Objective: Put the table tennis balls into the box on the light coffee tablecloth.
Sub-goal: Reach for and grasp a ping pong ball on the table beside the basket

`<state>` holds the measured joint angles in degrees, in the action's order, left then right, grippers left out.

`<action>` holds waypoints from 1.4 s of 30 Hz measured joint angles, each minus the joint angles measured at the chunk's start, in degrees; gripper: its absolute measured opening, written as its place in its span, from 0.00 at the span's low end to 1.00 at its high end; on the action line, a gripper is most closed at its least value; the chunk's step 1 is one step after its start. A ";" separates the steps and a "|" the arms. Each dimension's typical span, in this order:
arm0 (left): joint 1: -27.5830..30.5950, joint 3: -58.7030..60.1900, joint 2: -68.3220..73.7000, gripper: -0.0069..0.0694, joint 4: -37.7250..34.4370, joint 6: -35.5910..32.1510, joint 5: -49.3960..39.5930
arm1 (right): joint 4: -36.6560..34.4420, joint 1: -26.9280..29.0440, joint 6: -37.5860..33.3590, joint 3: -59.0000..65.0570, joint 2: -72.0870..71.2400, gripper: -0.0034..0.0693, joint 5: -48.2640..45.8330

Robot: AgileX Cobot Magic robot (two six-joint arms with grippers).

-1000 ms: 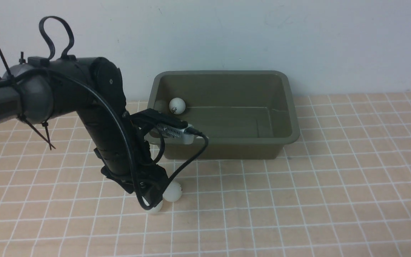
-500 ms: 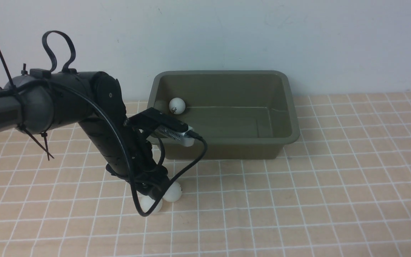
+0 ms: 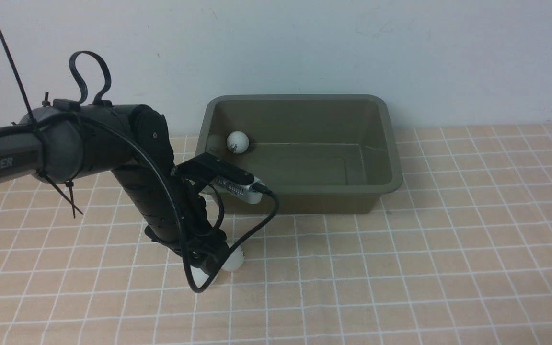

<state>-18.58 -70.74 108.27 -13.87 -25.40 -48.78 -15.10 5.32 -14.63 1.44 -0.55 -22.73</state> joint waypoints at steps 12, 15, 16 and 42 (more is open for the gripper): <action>0.00 0.00 2.20 0.65 -0.17 -0.13 0.47 | 0.00 0.00 0.00 0.00 0.00 0.03 0.00; 0.00 0.00 2.26 0.65 -0.17 -0.13 0.68 | 0.00 0.00 0.00 0.00 0.00 0.03 0.00; 0.00 0.00 2.26 0.65 -0.17 -0.13 0.93 | 0.00 0.00 0.00 0.00 0.00 0.03 0.00; 0.00 0.00 3.87 0.51 -0.42 -0.17 0.41 | 0.00 0.00 0.00 0.00 0.00 0.03 0.00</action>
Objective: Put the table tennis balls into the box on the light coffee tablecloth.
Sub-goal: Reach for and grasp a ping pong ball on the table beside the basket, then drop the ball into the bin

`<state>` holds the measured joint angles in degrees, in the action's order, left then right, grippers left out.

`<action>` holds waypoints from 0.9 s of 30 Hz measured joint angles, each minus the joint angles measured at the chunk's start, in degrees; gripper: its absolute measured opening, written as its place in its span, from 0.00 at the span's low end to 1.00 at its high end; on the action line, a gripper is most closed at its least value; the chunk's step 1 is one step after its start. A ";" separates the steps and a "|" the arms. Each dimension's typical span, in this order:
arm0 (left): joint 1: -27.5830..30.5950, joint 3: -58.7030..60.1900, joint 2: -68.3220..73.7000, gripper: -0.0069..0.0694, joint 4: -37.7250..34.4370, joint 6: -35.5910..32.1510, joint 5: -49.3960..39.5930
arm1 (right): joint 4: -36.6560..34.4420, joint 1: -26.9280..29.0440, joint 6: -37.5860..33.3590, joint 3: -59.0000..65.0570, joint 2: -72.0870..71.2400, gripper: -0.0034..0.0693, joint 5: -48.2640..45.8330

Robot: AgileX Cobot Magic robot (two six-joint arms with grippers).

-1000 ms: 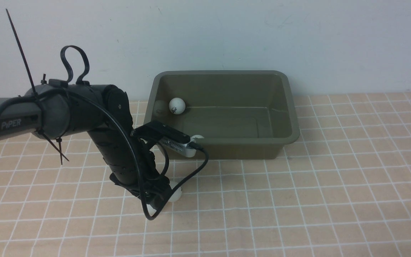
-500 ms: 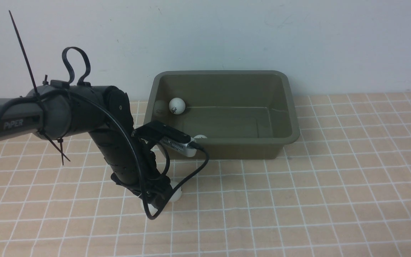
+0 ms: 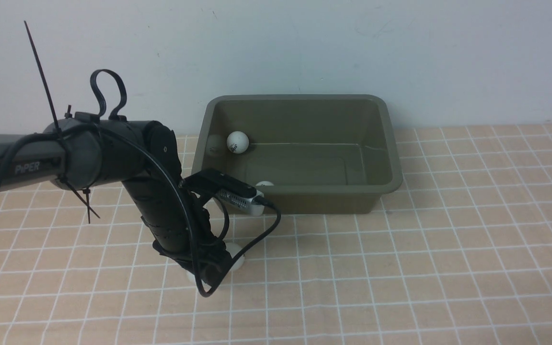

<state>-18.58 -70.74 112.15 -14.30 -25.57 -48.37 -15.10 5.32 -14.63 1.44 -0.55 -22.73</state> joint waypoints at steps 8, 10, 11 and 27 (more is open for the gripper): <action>0.00 -1.75 -1.65 0.51 2.91 1.06 -8.38 | 0.00 0.00 0.00 0.00 0.00 0.03 0.00; 0.00 -3.69 -2.36 0.51 4.33 2.09 -10.99 | 0.00 0.00 0.00 0.00 0.00 0.03 0.00; 0.00 -5.24 -2.75 0.51 5.25 2.81 -12.81 | 0.00 0.00 0.00 0.00 0.00 0.03 0.00; 0.00 -25.91 -3.72 0.51 2.09 3.97 -4.30 | 0.00 0.00 0.00 0.00 0.00 0.03 0.00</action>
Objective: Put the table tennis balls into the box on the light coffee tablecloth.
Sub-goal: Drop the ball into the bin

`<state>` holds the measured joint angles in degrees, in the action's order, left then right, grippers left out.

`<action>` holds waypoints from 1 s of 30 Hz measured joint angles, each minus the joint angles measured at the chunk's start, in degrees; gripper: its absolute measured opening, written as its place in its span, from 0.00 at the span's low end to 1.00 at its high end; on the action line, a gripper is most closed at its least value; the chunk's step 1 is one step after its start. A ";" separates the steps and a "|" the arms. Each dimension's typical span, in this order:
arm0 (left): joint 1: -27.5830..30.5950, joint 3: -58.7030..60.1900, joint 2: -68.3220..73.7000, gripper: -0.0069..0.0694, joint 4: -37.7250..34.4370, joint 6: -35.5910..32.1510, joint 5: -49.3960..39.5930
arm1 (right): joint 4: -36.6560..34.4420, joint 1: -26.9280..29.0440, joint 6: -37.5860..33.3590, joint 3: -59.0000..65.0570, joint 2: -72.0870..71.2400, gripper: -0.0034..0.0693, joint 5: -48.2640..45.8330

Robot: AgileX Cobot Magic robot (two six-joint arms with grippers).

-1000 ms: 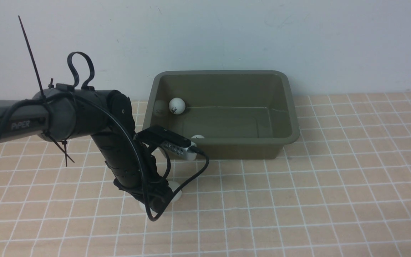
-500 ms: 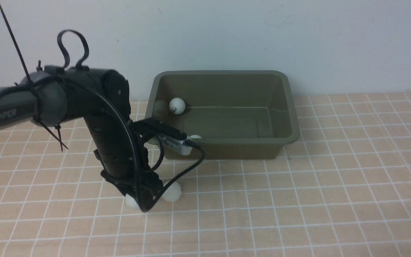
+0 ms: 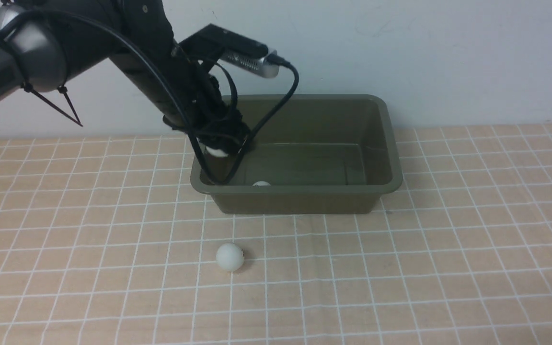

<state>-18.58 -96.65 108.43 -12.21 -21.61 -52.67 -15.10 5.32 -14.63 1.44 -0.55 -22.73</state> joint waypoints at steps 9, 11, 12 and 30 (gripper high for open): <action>0.00 -0.51 7.80 0.51 -3.52 -2.17 10.60 | 0.00 0.00 0.00 0.00 0.00 0.03 0.00; 0.00 -0.51 9.11 0.51 -3.52 -2.40 10.89 | 0.00 0.00 0.00 0.00 0.00 0.03 0.00; 0.00 -0.51 9.81 0.51 -3.52 -2.46 11.01 | 0.00 0.00 0.00 0.00 0.00 0.03 0.00; 0.00 -0.51 10.89 0.58 -3.57 -2.59 14.08 | 0.00 0.00 0.00 0.00 0.00 0.03 0.00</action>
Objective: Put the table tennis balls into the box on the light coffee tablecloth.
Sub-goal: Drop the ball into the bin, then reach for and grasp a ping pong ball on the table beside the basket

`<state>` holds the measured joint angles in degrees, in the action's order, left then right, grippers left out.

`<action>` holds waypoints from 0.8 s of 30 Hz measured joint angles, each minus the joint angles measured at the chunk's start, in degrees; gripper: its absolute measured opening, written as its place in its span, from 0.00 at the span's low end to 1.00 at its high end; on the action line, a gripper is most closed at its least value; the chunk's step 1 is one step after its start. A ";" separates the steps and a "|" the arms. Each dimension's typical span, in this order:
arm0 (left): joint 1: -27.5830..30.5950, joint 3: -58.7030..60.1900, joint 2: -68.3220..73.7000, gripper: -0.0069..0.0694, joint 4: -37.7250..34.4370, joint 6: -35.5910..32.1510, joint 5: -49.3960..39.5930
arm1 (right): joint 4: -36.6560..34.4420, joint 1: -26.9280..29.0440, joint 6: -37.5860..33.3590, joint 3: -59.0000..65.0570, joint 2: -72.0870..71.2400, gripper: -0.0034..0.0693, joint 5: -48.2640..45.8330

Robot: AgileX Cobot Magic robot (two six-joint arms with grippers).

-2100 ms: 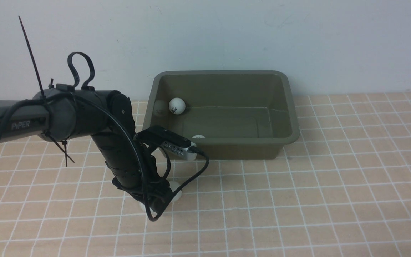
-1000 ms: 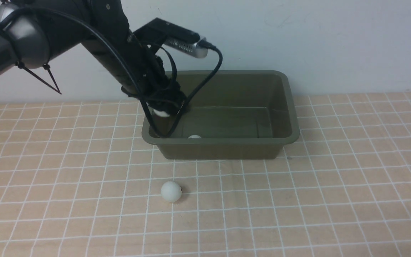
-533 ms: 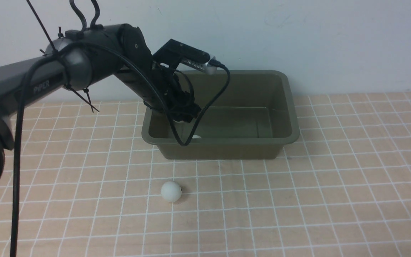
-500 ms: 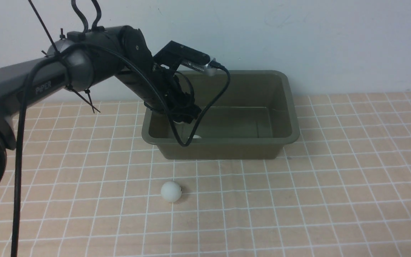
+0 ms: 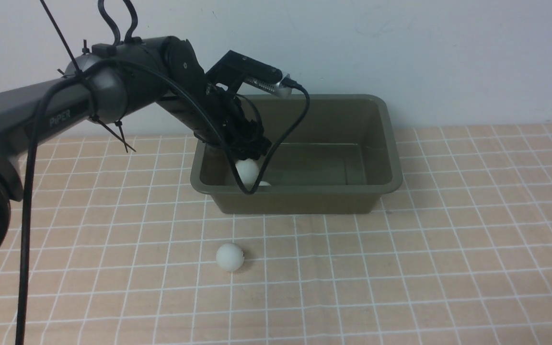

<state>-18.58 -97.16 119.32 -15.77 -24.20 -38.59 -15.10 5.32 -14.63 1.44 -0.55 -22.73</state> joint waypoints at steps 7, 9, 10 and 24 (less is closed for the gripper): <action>0.00 -0.26 -0.29 0.58 0.05 0.00 -1.50 | 0.00 0.00 0.00 0.00 0.00 0.03 0.00; 0.00 -1.25 -0.75 0.58 0.32 0.14 -4.82 | 0.00 0.00 0.00 0.00 0.00 0.03 0.00; 0.00 -1.48 -0.94 0.58 0.53 0.28 -5.58 | 0.00 0.00 0.00 0.00 0.00 0.03 0.00; 0.00 -7.93 -6.30 0.58 6.26 5.38 -31.62 | 0.00 0.00 0.00 0.00 0.00 0.03 0.00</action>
<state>-18.58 -105.10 113.02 -9.51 -18.82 -70.21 -15.10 5.32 -14.63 1.44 -0.55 -22.73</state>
